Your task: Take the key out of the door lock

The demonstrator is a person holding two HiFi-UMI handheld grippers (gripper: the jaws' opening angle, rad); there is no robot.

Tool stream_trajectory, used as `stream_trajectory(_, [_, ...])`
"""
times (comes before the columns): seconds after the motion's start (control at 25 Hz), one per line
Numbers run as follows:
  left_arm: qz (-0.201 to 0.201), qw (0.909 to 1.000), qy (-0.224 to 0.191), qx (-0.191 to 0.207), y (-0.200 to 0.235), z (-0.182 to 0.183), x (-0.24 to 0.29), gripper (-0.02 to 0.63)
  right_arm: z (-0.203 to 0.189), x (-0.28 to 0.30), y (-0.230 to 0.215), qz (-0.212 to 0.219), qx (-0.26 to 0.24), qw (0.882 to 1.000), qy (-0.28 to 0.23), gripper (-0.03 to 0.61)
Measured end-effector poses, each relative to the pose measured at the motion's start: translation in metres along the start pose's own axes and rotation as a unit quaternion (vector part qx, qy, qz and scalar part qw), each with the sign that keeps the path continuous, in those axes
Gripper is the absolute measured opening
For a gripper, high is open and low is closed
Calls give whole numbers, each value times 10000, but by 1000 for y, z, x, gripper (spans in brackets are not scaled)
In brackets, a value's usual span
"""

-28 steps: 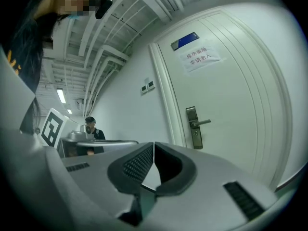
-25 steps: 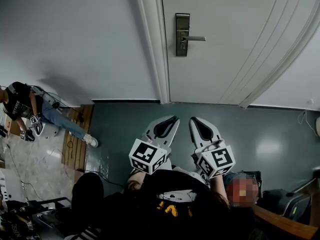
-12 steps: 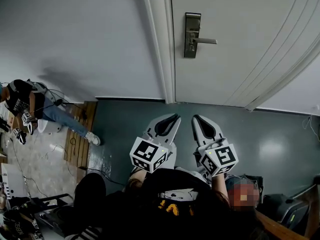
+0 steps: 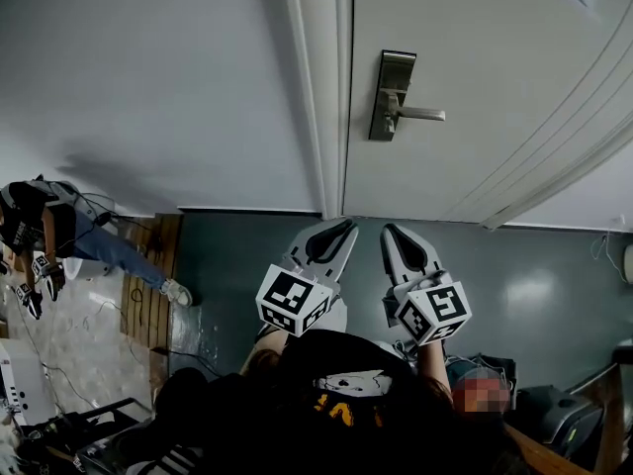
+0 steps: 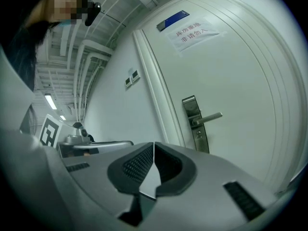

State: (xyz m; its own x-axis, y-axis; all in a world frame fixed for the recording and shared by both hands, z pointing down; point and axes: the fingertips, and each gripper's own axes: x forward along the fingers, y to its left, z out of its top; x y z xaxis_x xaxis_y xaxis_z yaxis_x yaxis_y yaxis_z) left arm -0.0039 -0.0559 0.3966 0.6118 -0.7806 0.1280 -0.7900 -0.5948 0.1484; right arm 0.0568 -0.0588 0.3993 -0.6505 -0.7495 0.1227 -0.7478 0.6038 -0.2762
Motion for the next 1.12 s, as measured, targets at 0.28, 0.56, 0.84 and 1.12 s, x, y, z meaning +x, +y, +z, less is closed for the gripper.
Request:
stream_trajectory(0.28, [-204, 9998, 43, -6, 51, 8, 29, 35, 9, 56, -16, -196, 142, 9997, 6, 8])
stream_trajectory(0.56, [-441, 9990, 34, -67, 87, 15, 49, 35, 15, 97, -25, -333, 450, 9984, -55, 8])
stream_trajectory(0.84, [-665, 9977, 80, -64, 101, 13, 61, 35, 13, 116, -32, -526, 494, 9974, -18, 9])
stream_trajectory(1.12, [-730, 9972, 125, -90, 109, 10, 66, 35, 8, 126, -38, -648, 398, 9970, 147, 9])
